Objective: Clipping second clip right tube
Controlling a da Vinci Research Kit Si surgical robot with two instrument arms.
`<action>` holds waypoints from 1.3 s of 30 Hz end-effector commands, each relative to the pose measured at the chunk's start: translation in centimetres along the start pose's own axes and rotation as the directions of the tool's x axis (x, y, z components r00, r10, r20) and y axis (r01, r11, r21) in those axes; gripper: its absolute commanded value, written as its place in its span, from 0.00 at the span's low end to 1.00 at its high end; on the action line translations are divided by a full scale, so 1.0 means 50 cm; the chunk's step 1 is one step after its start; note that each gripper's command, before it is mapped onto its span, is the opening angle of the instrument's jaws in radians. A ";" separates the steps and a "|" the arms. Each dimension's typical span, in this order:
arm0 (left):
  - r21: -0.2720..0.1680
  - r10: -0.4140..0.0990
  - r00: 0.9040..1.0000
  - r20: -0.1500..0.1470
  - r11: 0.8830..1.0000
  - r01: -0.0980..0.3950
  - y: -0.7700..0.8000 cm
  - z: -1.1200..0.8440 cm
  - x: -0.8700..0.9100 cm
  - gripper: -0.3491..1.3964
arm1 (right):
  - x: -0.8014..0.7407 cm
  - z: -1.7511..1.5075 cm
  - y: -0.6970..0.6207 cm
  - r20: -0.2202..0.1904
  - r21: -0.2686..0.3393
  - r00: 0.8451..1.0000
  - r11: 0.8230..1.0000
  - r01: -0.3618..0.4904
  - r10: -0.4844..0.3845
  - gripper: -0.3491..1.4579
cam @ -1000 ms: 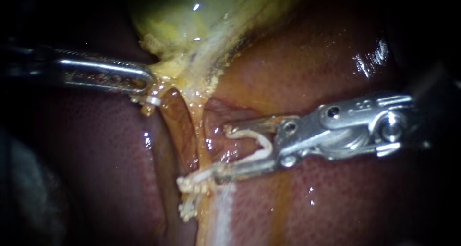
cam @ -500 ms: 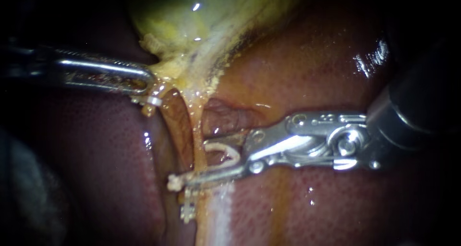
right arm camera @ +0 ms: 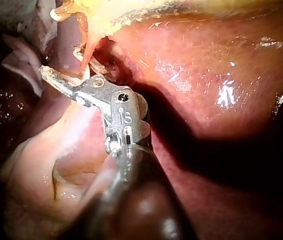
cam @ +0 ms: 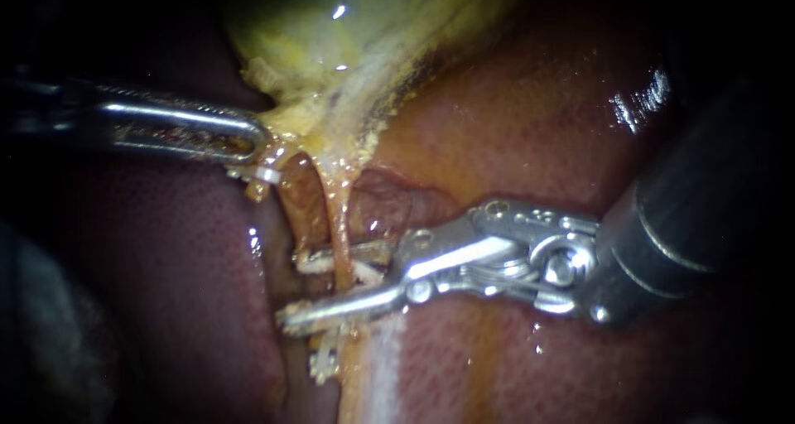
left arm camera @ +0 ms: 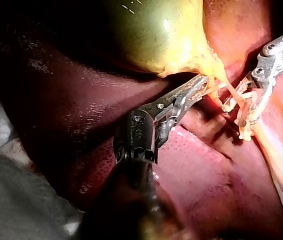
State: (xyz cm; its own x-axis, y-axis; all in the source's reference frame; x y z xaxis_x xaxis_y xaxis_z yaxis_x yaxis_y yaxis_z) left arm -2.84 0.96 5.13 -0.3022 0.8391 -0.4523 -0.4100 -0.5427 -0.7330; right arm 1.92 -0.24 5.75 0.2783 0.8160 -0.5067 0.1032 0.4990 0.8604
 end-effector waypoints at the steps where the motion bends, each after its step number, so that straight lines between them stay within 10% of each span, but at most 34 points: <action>1: 0.000 0.000 1.000 0.000 1.000 0.000 0.0000 0.0000 0.0000 0.00 | 0.0004 -0.0002 -0.0011 0.011 0.029 1.000 1.000 0.002 -0.002 0.46; 12: 0.003 0.000 1.000 -0.001 1.000 0.000 0.0000 0.0000 -0.0001 0.00 | 0.0019 0.0020 -0.0087 0.026 0.141 1.000 0.990 0.007 -0.011 0.43; 31: 0.004 0.000 1.000 -0.002 1.000 0.000 0.0000 0.0002 -0.0001 0.00 | 0.0019 -0.0005 -0.0083 0.012 0.112 0.999 0.993 -0.048 0.047 0.00; 39: 0.004 0.000 1.000 -0.002 1.000 0.000 0.0000 0.0002 -0.0001 0.00 | 0.0012 -0.0018 -0.0081 0.004 0.097 0.999 0.994 -0.053 0.053 0.00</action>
State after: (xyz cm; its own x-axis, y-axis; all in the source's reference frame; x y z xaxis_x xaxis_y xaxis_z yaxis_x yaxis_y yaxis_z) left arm -2.85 0.96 5.14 -0.3010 0.8390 -0.4533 -0.4131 -0.5432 -0.7309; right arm 1.80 -0.37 5.36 0.2867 0.8407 -0.4594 0.1796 0.4239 0.8877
